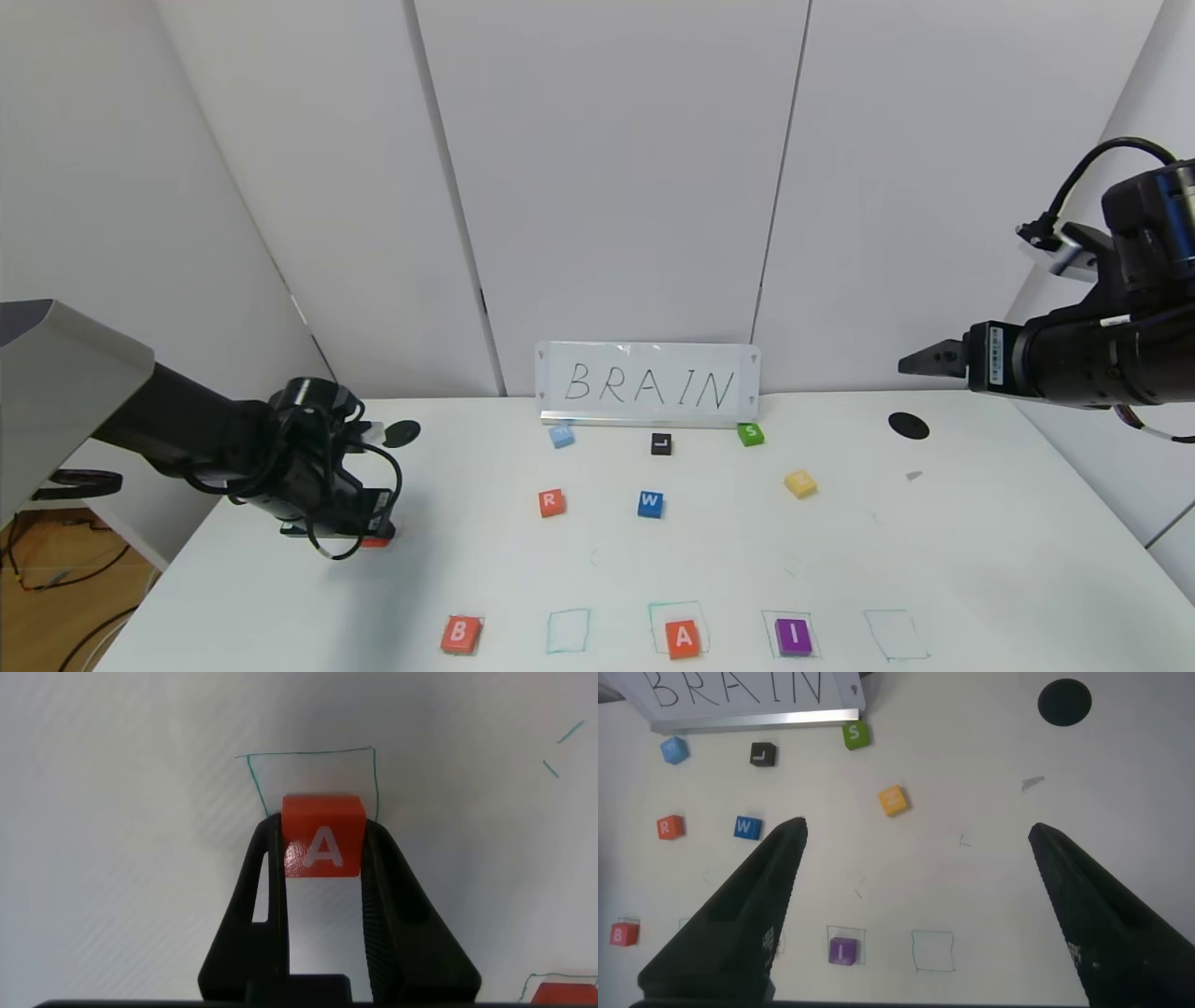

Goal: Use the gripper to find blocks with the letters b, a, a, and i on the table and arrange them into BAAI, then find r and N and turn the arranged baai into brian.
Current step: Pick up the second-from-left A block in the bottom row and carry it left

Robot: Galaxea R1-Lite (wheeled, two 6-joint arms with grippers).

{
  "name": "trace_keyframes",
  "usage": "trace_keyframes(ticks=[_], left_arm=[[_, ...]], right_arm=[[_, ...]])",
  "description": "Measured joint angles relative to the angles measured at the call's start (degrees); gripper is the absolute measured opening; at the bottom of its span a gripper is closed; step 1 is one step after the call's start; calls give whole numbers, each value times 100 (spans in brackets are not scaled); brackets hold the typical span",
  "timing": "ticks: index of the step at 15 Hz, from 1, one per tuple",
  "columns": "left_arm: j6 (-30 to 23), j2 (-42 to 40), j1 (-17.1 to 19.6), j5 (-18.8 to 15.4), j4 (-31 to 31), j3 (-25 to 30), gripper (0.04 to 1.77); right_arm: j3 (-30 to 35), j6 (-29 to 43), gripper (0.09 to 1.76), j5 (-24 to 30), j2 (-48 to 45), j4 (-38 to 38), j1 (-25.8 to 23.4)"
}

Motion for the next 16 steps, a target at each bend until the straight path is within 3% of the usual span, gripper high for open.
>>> trace_keyframes(ticks=[10,16], left_arm=[[-11,88,-2,-9,30,-68,50],[-33,96,-9,-11,17,-77,113]], right_arm=[[0,0,171,-2,17,0,0],[0,0,171,-7,20,0,-7]])
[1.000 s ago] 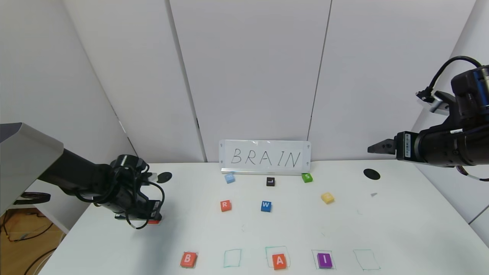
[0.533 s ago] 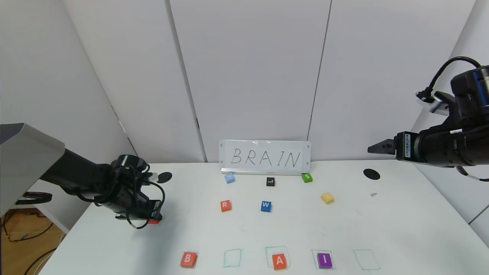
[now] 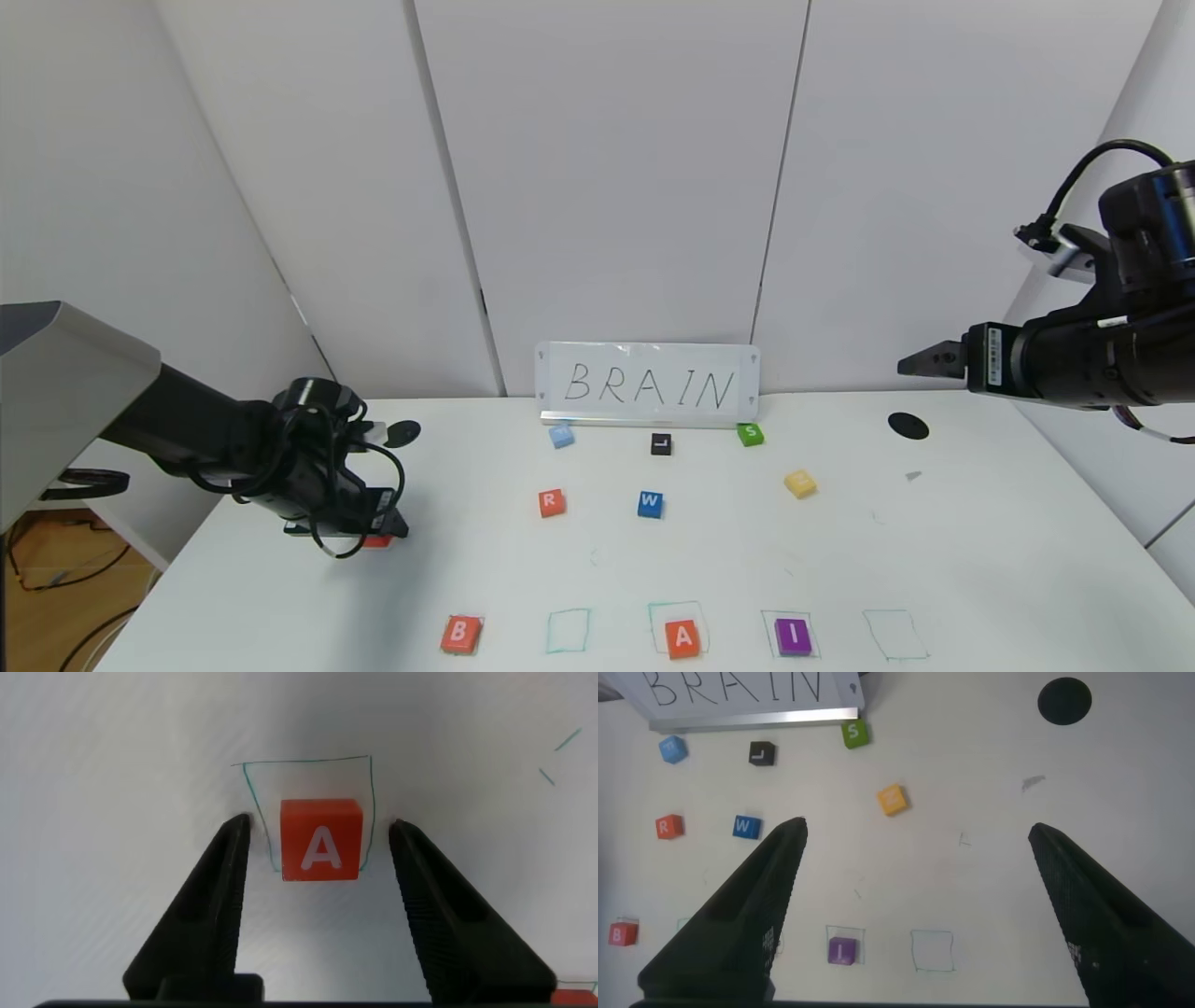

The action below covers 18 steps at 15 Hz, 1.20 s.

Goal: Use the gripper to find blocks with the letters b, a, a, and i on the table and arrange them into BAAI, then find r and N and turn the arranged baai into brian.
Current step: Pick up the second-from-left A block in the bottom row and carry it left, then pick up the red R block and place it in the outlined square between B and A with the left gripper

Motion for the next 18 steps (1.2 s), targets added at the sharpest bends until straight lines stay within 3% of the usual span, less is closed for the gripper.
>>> trace_keyframes(ticks=[7,12,18], left_arm=[[15,-146,0,88,41,-4,147],[15,-538,-2,96,418,-48,159],[-13,-1252,-229,279,1229,-347,166]], right_arm=[[0,0,171,5,0,0,0],[7,-2,171,-318,12,0,35],[18,-2,171,-310,0,0,72]])
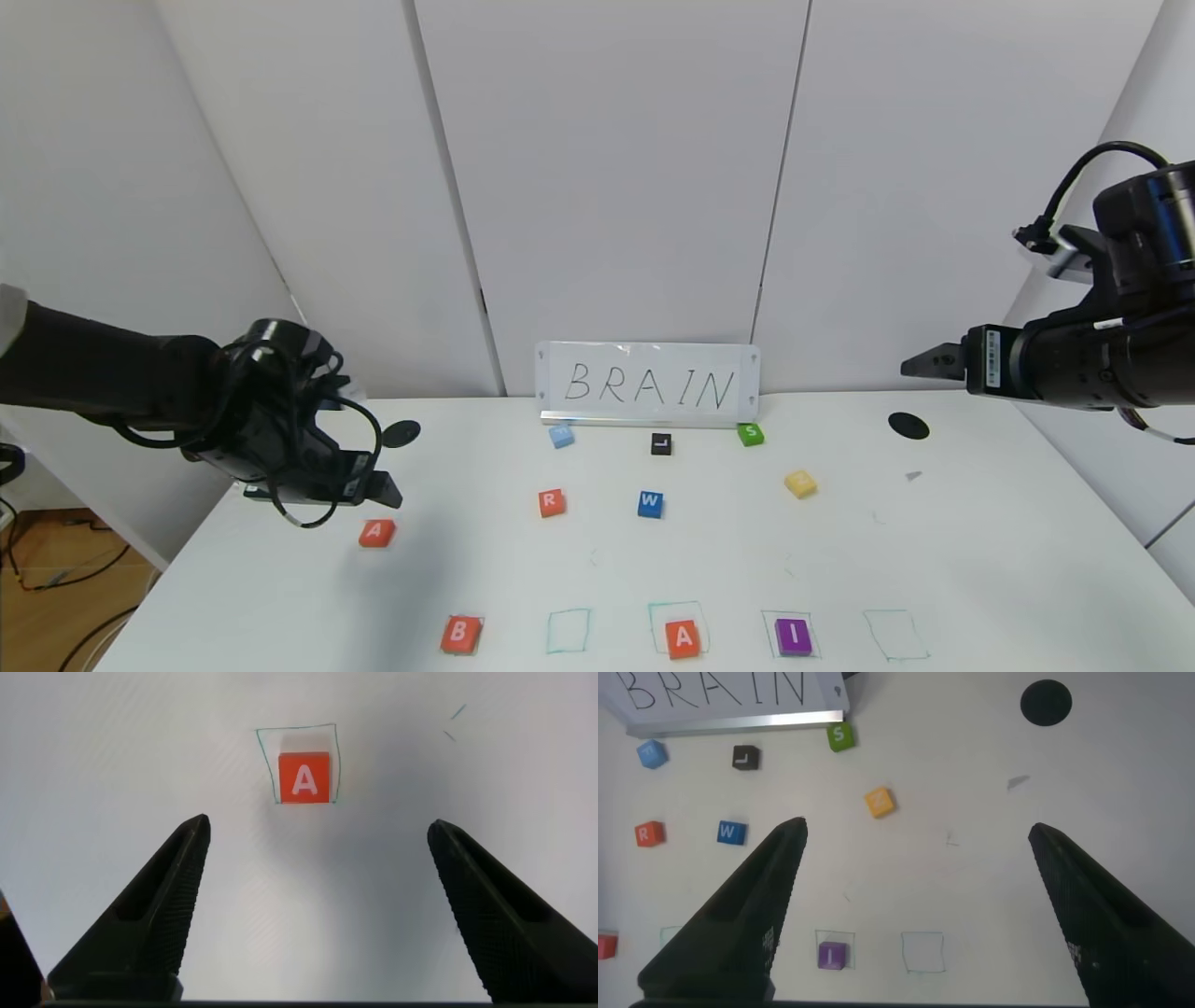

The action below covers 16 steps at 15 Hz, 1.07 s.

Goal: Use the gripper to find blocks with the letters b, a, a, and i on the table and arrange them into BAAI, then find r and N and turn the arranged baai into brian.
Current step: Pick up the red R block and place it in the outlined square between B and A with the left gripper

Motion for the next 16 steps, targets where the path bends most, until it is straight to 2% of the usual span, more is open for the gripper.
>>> trace_keyframes(ticks=[3,9,12,16], left_arm=[[-82,-317,-283,128,373,-188,168],[-1063,-460,-1151,202,1475,-1290,170],[-1428,-247,-1506,251,1615,-1764,170],[-1926,356,-1848,634,1697,-2448,170]], right_arm=[[0,5,171,29,-24,0,7],[0,6,171,33,-55,0,16],[0,5,171,33,-57,2,16],[0,2,171,13,-49,2,10]])
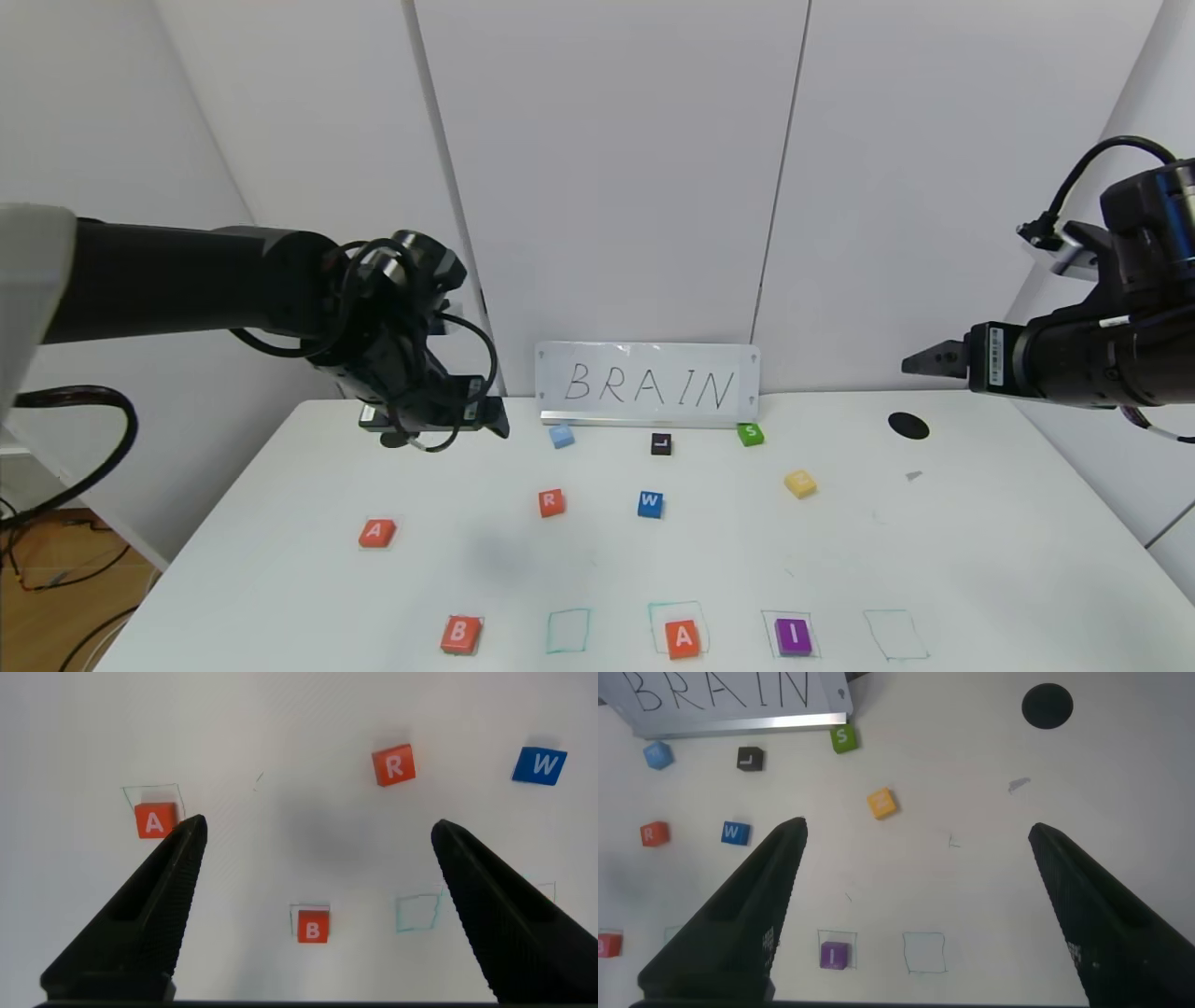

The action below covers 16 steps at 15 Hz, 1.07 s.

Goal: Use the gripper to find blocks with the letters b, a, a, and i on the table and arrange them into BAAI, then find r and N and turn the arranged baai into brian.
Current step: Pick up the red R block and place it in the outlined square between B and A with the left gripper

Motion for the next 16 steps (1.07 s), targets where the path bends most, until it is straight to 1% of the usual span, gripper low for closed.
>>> trace_keyframes(ticks=[2,5,7,8,9,11,12,13,15,16], left_arm=[[-319,386,-135,79,329,-477,170],[-733,1039,-258,94,855,-1248,171],[-875,1414,-352,93,928,-1546,171],[-935,1582,-411,90,917,-1621,171],[-1025,1720,-466,90,906,-1673,171],[-1168,1963,-553,93,783,-1714,171],[-1293,2061,-562,93,655,-1723,171],[-1390,2150,-564,94,551,-1725,171],[-1460,2306,-581,101,492,-1729,172],[-1541,2370,-584,104,488,-1729,172]], right_arm=[[0,-2,171,-9,11,-2,-5],[2,0,171,-24,29,-2,-5],[2,-2,171,-28,40,-5,-10],[2,-2,171,-33,46,-5,-5],[2,2,171,-39,49,-5,102],[2,0,171,-33,55,-2,607],[2,-2,171,-30,60,-5,731],[2,0,171,-33,63,-2,668],[2,0,171,-35,82,-5,218],[2,2,171,-38,90,-2,100]])
